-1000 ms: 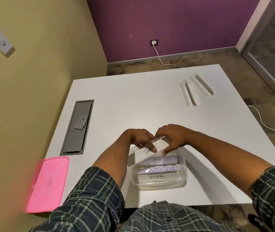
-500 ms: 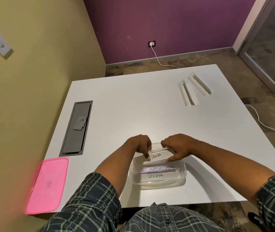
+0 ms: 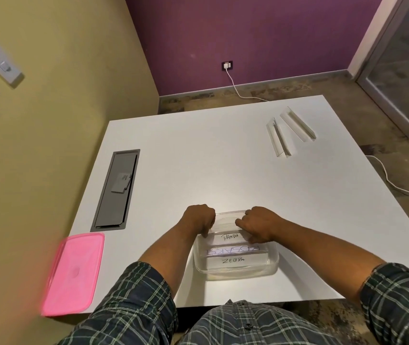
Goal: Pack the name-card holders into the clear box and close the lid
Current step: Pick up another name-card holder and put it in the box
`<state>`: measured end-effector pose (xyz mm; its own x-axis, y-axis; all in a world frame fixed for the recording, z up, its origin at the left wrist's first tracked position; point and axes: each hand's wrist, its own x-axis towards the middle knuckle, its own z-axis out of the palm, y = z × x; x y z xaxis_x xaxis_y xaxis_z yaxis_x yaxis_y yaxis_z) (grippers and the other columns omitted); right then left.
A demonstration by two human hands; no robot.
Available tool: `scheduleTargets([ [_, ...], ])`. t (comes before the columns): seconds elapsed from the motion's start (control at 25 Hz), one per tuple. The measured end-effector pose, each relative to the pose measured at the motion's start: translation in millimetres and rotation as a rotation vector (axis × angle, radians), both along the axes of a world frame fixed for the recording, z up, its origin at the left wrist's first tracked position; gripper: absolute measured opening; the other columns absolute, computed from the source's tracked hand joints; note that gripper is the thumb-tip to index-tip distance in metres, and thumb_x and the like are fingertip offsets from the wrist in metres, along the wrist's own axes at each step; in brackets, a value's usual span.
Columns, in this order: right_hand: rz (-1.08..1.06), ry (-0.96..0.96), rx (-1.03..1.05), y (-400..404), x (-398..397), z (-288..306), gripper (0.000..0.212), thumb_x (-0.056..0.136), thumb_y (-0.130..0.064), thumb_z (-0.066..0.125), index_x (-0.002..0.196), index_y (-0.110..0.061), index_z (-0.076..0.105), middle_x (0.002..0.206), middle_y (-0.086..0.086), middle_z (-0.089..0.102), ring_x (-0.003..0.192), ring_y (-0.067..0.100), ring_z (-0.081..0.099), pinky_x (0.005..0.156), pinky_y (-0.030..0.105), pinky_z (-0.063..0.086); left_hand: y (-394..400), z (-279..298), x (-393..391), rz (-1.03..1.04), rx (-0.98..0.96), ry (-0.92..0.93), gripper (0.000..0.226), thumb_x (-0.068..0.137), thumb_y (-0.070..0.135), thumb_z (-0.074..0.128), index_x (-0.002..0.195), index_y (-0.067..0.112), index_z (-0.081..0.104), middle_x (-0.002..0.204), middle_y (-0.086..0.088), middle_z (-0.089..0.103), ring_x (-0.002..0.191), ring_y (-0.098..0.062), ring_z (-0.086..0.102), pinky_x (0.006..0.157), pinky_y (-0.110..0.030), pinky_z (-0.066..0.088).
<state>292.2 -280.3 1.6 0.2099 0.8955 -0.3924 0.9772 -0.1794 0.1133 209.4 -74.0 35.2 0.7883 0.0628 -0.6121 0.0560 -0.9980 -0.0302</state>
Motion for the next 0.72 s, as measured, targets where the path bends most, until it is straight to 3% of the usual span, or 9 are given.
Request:
scheduleTargets([
  [0.12, -0.046, 0.012, -0.028, 0.6, -5.0, -4.7, 0.024, 0.089, -0.013, 0.057, 0.112, -0.011, 0.052, 0.105, 0.010, 0.068, 0.096, 0.034, 0.064, 0.071, 0.037, 0.046, -1.6, -3.2, -7.2, -0.038, 0.032, -0.023, 0.030, 0.077, 0.017, 0.078, 0.106, 0.021, 0.073, 0.111, -0.004, 0.070, 0.098, -0.027, 0.070, 0.075, -0.028, 0.049],
  [0.56, -0.057, 0.057, -0.061, 7.2, 3.7, -3.2, 0.030, 0.088, -0.021, 0.063, 0.116, -0.017, 0.057, 0.109, 0.007, 0.067, 0.102, 0.032, 0.064, 0.069, 0.034, 0.042, -11.2, -10.0, -3.7, -0.167, 0.148, -0.034, 0.027, 0.079, 0.017, 0.077, 0.106, 0.014, 0.073, 0.107, -0.008, 0.072, 0.093, -0.030, 0.071, 0.079, -0.033, 0.057],
  [0.72, -0.009, 0.065, -0.007, 4.1, 7.0, -0.2, 0.035, 0.093, -0.037, 0.064, 0.119, -0.015, 0.054, 0.111, 0.008, 0.064, 0.100, 0.032, 0.064, 0.068, 0.035, 0.041, -8.4, -4.3, 10.2, -0.196, 0.033, -0.044, 0.031, 0.080, 0.044, 0.074, 0.074, 0.014, 0.066, 0.074, -0.002, 0.064, 0.075, -0.029, 0.065, 0.062, -0.029, 0.044],
])
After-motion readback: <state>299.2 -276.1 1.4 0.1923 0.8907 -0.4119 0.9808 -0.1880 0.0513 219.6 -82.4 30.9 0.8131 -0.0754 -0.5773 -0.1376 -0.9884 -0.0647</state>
